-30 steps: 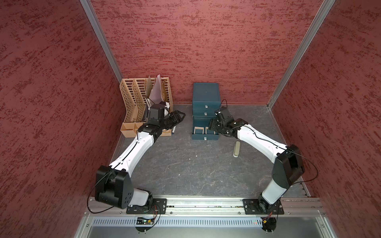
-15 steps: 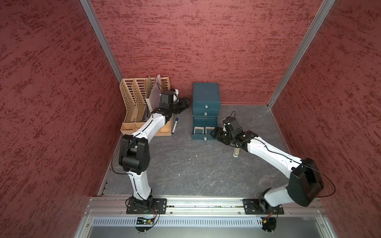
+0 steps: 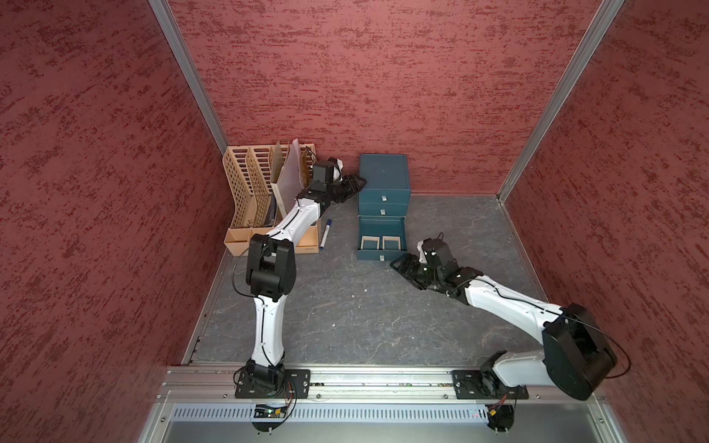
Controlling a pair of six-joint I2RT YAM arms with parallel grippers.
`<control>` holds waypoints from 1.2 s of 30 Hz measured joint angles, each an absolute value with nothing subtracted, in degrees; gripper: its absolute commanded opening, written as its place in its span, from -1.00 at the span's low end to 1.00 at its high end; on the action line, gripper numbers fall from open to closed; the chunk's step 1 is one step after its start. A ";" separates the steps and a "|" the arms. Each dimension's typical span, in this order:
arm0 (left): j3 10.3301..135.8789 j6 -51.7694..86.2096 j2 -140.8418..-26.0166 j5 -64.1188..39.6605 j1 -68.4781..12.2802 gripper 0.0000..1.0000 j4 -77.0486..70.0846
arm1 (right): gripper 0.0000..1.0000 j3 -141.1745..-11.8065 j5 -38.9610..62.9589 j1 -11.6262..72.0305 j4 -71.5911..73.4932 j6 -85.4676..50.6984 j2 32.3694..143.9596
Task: Place the brooch boxes into the drawer by color
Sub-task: Close the drawer in the storage box.
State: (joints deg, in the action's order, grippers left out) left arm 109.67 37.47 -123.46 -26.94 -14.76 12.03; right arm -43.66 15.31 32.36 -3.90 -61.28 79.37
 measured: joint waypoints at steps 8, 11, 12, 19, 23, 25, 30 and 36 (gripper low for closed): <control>111.92 35.70 -124.53 -25.19 -14.98 0.19 16.36 | 0.26 -37.26 16.16 32.36 12.16 -69.87 83.81; 112.25 35.07 -124.51 -24.53 -15.18 0.18 16.97 | 0.20 -35.99 15.20 32.36 17.58 -72.27 86.54; 112.25 35.03 -124.51 -24.38 -15.25 0.18 17.04 | 0.17 -35.59 14.96 32.36 19.62 -73.14 87.55; 112.86 34.57 -124.51 -23.68 -15.44 0.18 17.98 | -0.10 -33.26 12.75 32.36 39.68 -80.93 100.66; 113.95 34.06 -124.62 -23.31 -15.46 0.18 19.70 | -0.10 -31.97 10.74 32.36 48.97 -83.90 106.91; 114.43 33.78 -124.64 -23.20 -15.46 0.18 20.67 | -0.09 -31.79 9.41 32.36 52.64 -84.79 108.03; 115.00 33.54 -124.64 -22.96 -15.51 0.18 21.98 | -0.13 -31.99 7.16 32.38 60.69 -86.85 110.65; 115.09 33.56 -124.64 -22.83 -15.51 0.18 22.11 | -0.17 -32.93 5.76 32.47 65.58 -90.06 116.29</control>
